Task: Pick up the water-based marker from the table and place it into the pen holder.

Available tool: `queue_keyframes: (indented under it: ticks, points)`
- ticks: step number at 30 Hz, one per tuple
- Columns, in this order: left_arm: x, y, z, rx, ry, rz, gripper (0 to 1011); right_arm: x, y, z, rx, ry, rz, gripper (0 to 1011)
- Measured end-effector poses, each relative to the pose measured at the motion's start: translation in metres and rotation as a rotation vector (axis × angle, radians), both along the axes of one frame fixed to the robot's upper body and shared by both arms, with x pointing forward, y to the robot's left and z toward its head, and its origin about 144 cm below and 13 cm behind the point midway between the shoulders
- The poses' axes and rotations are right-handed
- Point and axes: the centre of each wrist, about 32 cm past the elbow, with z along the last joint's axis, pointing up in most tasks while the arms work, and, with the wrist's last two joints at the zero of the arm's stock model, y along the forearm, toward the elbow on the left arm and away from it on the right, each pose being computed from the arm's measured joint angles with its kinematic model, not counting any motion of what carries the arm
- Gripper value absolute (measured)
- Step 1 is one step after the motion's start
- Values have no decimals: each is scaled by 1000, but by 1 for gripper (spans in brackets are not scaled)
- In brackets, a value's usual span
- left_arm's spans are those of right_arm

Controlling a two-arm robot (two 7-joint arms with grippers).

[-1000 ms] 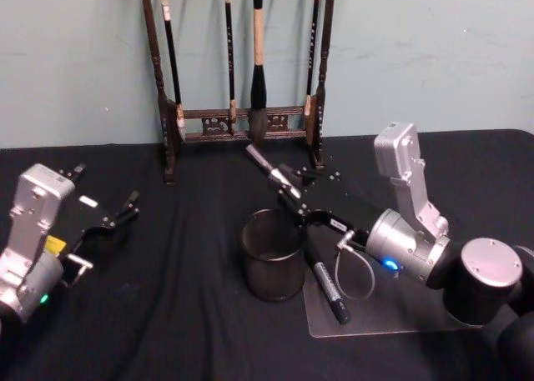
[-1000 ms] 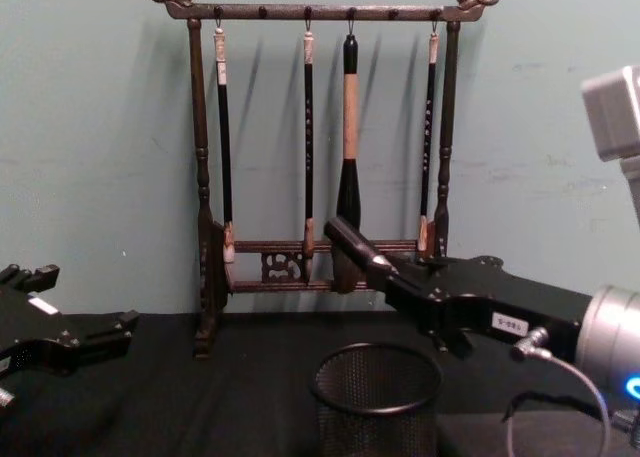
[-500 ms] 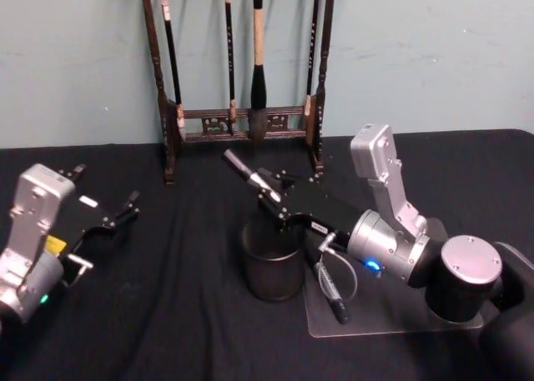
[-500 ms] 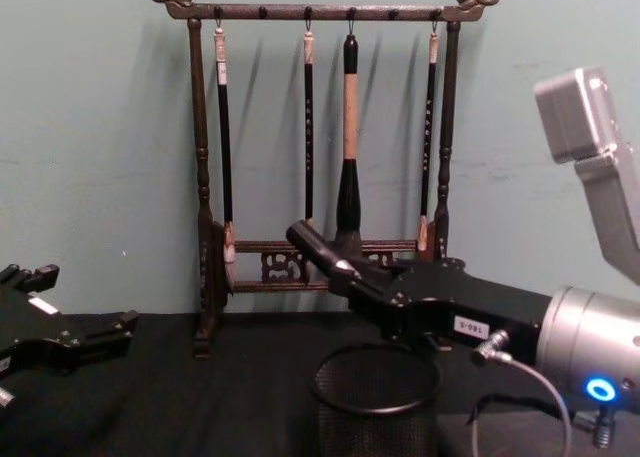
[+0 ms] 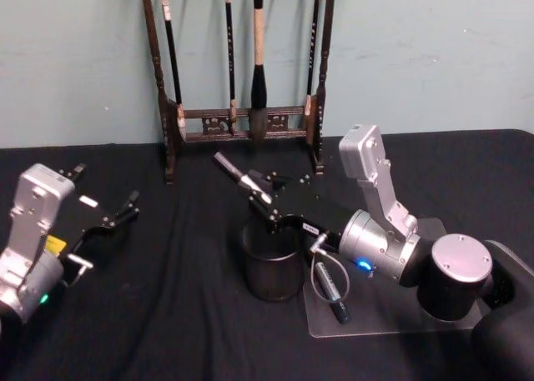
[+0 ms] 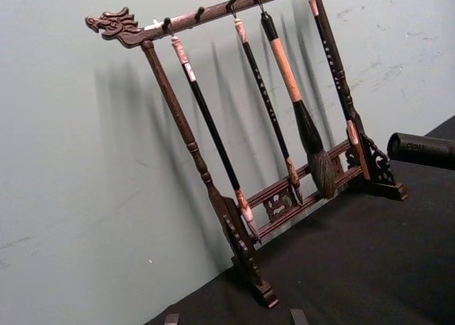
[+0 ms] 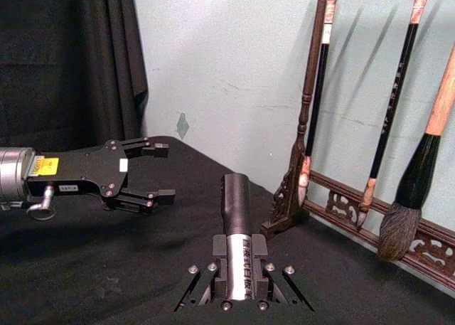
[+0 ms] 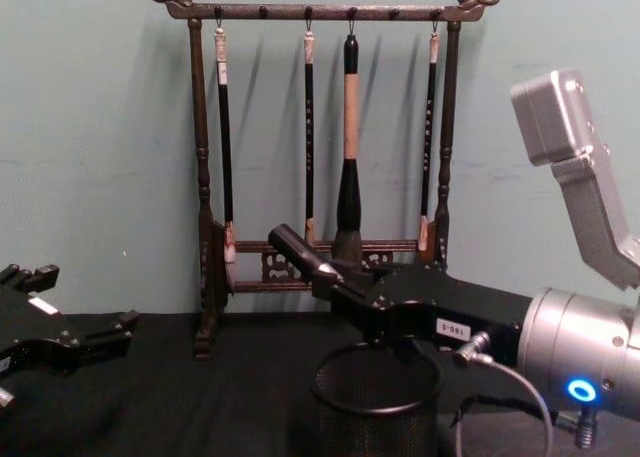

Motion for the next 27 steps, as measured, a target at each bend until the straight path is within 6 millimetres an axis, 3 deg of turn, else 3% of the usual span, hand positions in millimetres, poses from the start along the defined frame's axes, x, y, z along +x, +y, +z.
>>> queue_keyframes:
  ticks: [8,11,27]
  points:
    - [0,0,0,0,0,0,1009,0,0,0,0,1,-1,200]
    - [0,0,0,0,0,0,1009,0,-1,0,0,1,-1,254]
    - [0,0,0,0,0,0,1009,0,-1,0,0,1,-3,782]
